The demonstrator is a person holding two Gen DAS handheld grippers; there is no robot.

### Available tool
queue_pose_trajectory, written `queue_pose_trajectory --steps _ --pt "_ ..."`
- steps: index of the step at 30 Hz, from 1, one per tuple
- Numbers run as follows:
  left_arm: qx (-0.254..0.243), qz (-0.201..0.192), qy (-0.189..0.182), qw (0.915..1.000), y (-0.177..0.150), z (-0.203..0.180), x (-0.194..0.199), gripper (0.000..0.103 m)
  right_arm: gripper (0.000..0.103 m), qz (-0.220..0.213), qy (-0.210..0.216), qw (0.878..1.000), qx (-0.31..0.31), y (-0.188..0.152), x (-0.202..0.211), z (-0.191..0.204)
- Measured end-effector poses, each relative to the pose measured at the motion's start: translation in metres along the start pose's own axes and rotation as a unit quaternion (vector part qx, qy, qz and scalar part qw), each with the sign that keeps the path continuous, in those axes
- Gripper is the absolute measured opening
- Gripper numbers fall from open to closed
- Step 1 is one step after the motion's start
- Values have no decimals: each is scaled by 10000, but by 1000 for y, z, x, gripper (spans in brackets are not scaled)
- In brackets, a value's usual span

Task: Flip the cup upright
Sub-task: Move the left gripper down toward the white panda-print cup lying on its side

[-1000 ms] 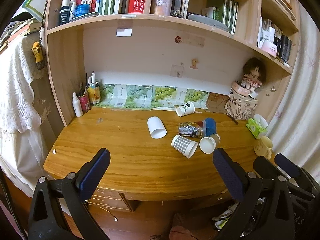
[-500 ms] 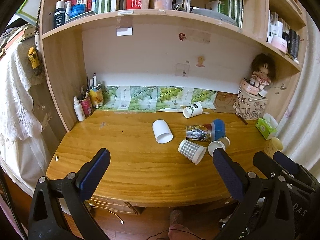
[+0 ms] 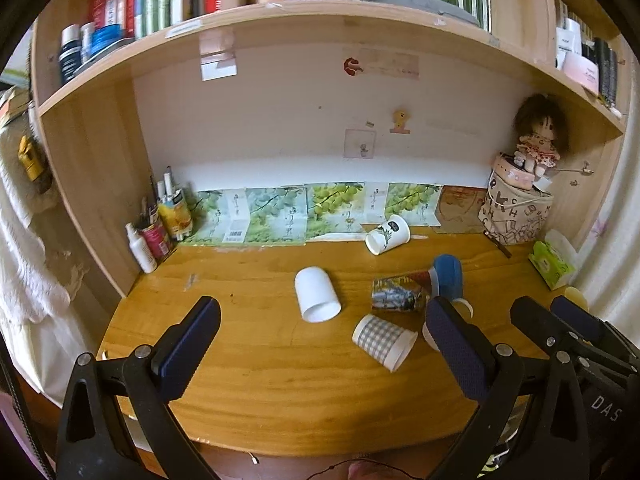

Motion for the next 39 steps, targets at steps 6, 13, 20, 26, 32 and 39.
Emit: queue_pose_trajectory --steps 6,13,20,26,32,39 --pt "-71 98 81 9999 23 -22 -28 102 81 65 69 9999 -98 26 -24 -27" --pt "-387 212 170 9989 43 -49 -63 102 81 197 210 9992 -288 55 -57 -59" --pt "-881 448 218 9949 56 -77 -102 102 81 286 367 9970 -615 78 -88 -87" --pt "-1266 611 264 9897 69 -93 -137 102 81 371 434 9935 -987 94 -120 -111" --pt "-1653 658 260 9837 80 -107 -171 102 81 546 361 9898 -1262 100 -156 -134" --pt "-2349 557 141 9703 91 -133 -210 102 81 665 355 9858 -1498 100 -187 -160"
Point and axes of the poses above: each gripper's, at about its wrist camera, not at the fingertips, and x roughly against the way its jaws point, z to its left, y to its top, the point moved 8 cm from there along -x, roughly the way its jaws point, and after that the axes turned 12 degrees about y, right-handed, at the moved point
